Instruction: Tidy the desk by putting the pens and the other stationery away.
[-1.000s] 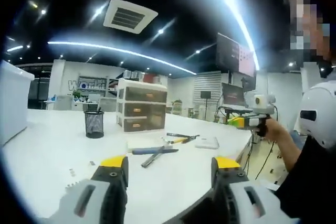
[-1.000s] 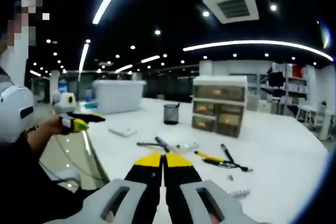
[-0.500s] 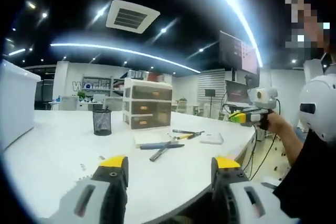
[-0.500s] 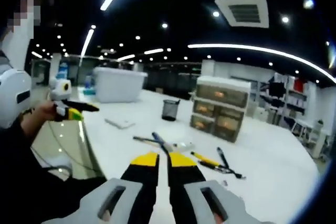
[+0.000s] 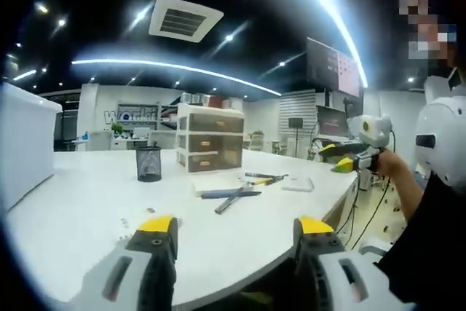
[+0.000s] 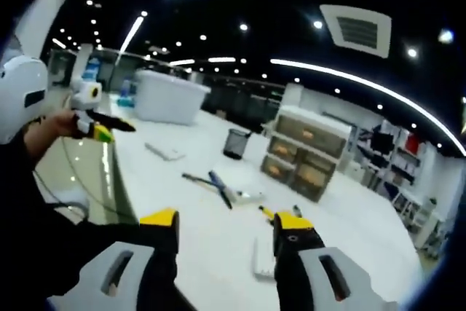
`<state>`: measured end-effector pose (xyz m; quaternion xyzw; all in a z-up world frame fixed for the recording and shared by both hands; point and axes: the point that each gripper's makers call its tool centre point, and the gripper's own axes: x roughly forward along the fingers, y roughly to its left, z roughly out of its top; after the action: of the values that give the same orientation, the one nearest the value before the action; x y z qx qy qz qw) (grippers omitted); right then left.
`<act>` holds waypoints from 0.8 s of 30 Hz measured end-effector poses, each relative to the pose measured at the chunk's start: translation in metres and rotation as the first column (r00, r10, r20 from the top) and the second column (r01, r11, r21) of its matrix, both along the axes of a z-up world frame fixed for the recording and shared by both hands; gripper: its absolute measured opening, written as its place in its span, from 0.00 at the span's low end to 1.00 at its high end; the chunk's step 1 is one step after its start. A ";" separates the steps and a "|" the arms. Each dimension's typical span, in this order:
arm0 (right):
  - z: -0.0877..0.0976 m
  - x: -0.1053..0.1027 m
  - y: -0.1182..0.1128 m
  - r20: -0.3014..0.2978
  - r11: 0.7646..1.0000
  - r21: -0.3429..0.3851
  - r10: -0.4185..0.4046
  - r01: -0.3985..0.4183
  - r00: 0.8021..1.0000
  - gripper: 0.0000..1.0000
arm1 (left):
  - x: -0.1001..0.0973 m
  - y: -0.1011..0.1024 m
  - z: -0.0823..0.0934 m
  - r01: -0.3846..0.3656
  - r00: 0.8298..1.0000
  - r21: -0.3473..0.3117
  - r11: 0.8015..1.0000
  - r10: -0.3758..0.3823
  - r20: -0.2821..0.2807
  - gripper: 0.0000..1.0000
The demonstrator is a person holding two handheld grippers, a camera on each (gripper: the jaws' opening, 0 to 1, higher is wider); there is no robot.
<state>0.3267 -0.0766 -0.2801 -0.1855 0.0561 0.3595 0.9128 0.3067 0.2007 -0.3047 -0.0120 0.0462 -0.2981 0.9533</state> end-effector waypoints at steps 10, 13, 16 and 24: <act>-0.009 -0.001 -0.005 -0.002 0.999 -0.047 -0.005 0.004 1.000 0.69 | -0.001 0.003 -0.004 -0.007 1.000 0.030 1.000 0.007 -0.014 0.65; -0.008 -0.001 -0.008 0.004 0.998 -0.057 -0.008 0.008 1.000 0.69 | 0.000 0.005 -0.008 -0.018 0.999 0.068 0.998 0.020 -0.028 0.67; -0.006 -0.001 -0.009 0.010 0.998 -0.069 -0.007 0.008 1.000 0.69 | -0.001 0.004 -0.012 -0.017 0.999 0.089 0.996 0.020 -0.039 0.69; -0.011 -0.001 -0.013 0.008 0.987 -0.161 0.011 -0.009 1.000 0.69 | -0.007 0.004 -0.031 0.010 0.989 0.190 0.982 0.018 -0.147 0.70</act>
<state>0.3254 -0.0898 -0.2909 -0.2606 0.0802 0.3577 0.8932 0.2997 0.2046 -0.3359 0.0568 0.1452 -0.2886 0.9447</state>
